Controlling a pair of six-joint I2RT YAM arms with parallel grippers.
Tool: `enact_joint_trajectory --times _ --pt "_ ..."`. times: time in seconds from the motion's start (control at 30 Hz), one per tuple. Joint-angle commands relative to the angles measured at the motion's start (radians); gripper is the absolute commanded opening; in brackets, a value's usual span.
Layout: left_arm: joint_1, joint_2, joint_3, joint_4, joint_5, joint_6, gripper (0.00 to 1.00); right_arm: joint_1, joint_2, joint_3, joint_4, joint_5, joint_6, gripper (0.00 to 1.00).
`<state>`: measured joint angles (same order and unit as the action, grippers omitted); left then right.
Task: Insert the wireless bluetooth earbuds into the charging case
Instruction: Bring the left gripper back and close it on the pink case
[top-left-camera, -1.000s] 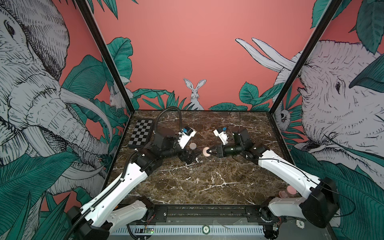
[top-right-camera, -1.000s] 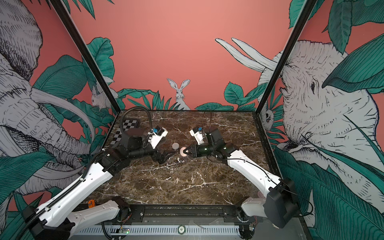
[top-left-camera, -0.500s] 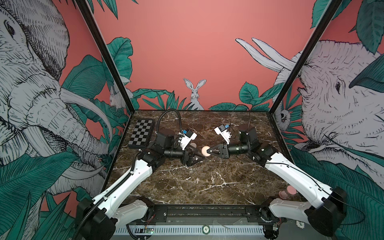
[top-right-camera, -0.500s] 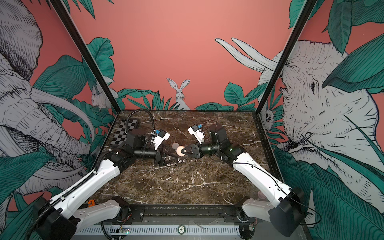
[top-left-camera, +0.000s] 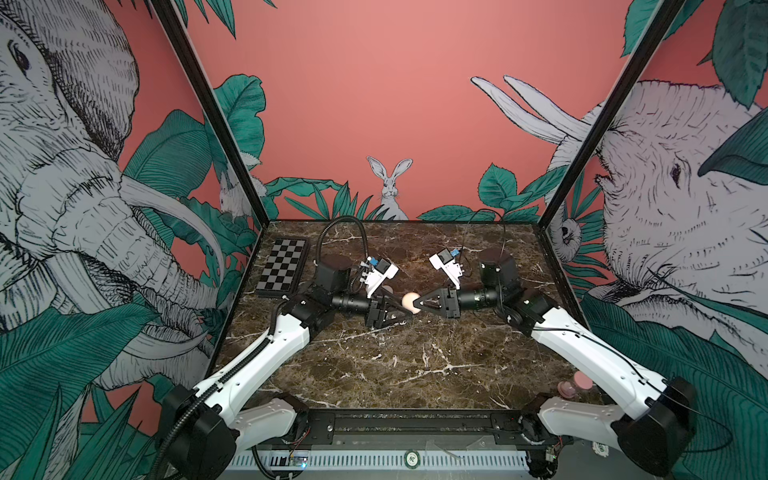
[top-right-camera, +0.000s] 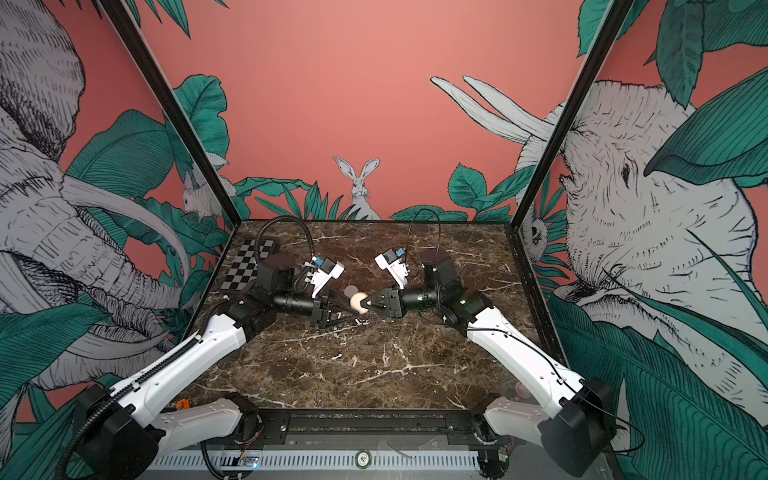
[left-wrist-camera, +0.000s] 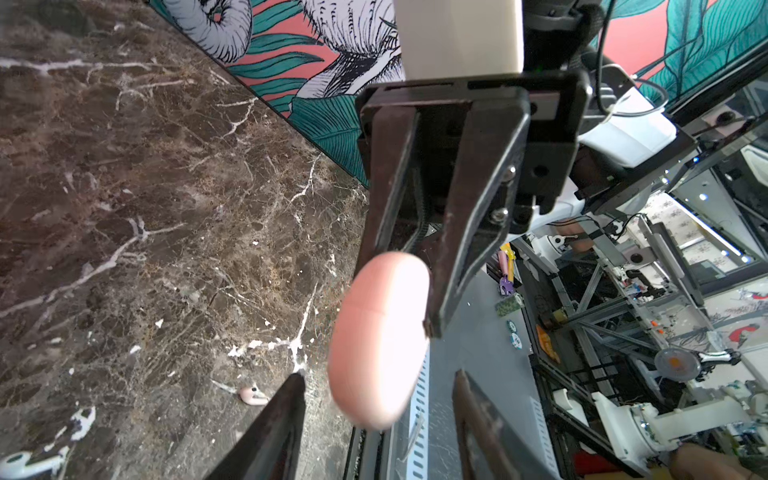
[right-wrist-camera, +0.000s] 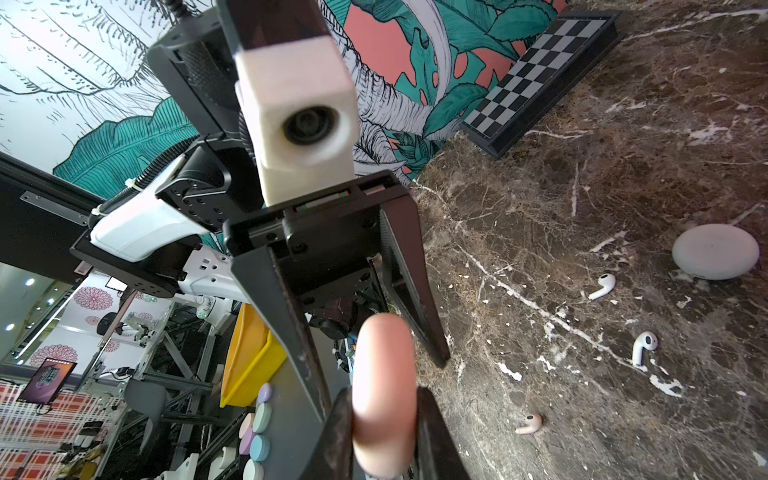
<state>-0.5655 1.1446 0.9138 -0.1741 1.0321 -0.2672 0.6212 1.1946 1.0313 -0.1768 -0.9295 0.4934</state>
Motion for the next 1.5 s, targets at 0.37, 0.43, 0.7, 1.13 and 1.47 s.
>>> enact_joint_trajectory --times 0.37,0.43,0.7,1.13,1.47 --pt "0.011 0.002 0.035 0.05 0.079 -0.024 0.43 0.011 -0.02 -0.029 0.065 -0.036 0.0 0.0" --pt "0.012 0.004 0.034 0.051 0.088 -0.026 0.41 0.012 -0.021 -0.032 0.071 -0.038 0.001 0.0" --pt "0.013 0.015 0.043 0.06 0.107 -0.034 0.31 0.02 -0.017 -0.039 0.077 -0.04 0.003 0.0" --pt "0.013 0.03 0.051 0.148 0.15 -0.115 0.32 0.035 -0.015 -0.036 0.048 -0.017 -0.031 0.0" --pt "0.014 0.02 0.047 0.168 0.162 -0.138 0.26 0.036 -0.021 -0.039 0.048 -0.002 -0.034 0.0"
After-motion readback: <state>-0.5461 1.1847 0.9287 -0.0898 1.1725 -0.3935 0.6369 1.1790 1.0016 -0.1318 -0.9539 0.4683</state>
